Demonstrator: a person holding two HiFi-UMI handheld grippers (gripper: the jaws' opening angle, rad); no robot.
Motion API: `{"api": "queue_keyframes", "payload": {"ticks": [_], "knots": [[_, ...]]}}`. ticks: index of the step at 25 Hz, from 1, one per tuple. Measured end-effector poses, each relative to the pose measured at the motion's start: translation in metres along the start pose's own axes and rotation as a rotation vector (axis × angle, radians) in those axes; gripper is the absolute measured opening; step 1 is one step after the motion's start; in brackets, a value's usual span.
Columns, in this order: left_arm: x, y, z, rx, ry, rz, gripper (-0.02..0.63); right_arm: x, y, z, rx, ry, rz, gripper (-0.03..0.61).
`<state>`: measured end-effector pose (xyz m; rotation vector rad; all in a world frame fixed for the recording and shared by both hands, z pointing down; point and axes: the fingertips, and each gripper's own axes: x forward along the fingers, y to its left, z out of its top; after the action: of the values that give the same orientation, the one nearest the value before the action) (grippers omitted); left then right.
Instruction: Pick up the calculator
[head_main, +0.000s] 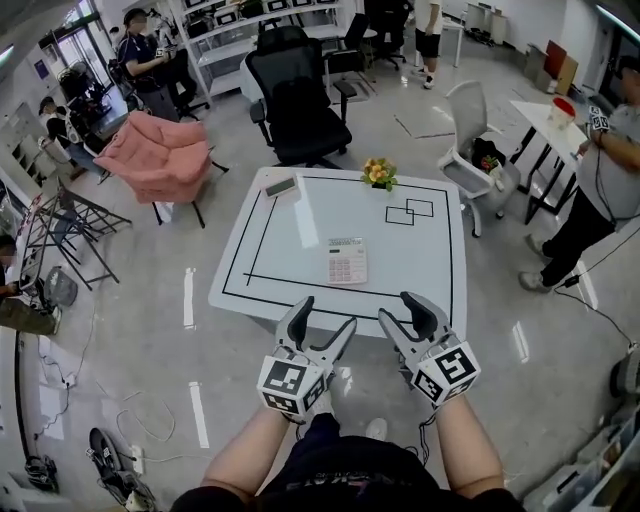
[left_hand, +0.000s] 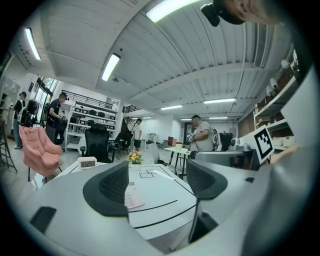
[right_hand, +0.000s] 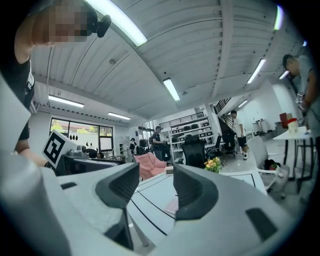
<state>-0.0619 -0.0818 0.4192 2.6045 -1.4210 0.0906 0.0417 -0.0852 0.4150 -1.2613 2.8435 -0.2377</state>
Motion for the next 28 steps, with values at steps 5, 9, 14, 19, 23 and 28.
{"api": "queue_keyframes", "payload": {"ticks": [5,9,14,19,23,28], "knots": [[0.018,0.047,0.001,-0.012,0.010,-0.037,0.351,0.047,-0.005,-0.003,-0.005,0.016,-0.041,0.198],[0.031,0.080,-0.001,-0.034,0.017,-0.066,0.353,0.078,-0.008,-0.008,-0.009,0.036,-0.075,0.198],[0.043,0.113,-0.004,-0.082,0.028,-0.111,0.353,0.110,-0.012,-0.012,-0.018,0.059,-0.115,0.198],[0.054,0.132,-0.008,-0.100,0.046,-0.152,0.353,0.131,-0.015,-0.016,-0.023,0.074,-0.149,0.198],[0.061,0.145,-0.009,-0.111,0.054,-0.161,0.353,0.142,-0.017,-0.018,-0.024,0.090,-0.157,0.198],[0.073,0.157,-0.010,-0.128,0.077,-0.151,0.351,0.155,-0.029,-0.020,-0.018,0.108,-0.154,0.198]]}}
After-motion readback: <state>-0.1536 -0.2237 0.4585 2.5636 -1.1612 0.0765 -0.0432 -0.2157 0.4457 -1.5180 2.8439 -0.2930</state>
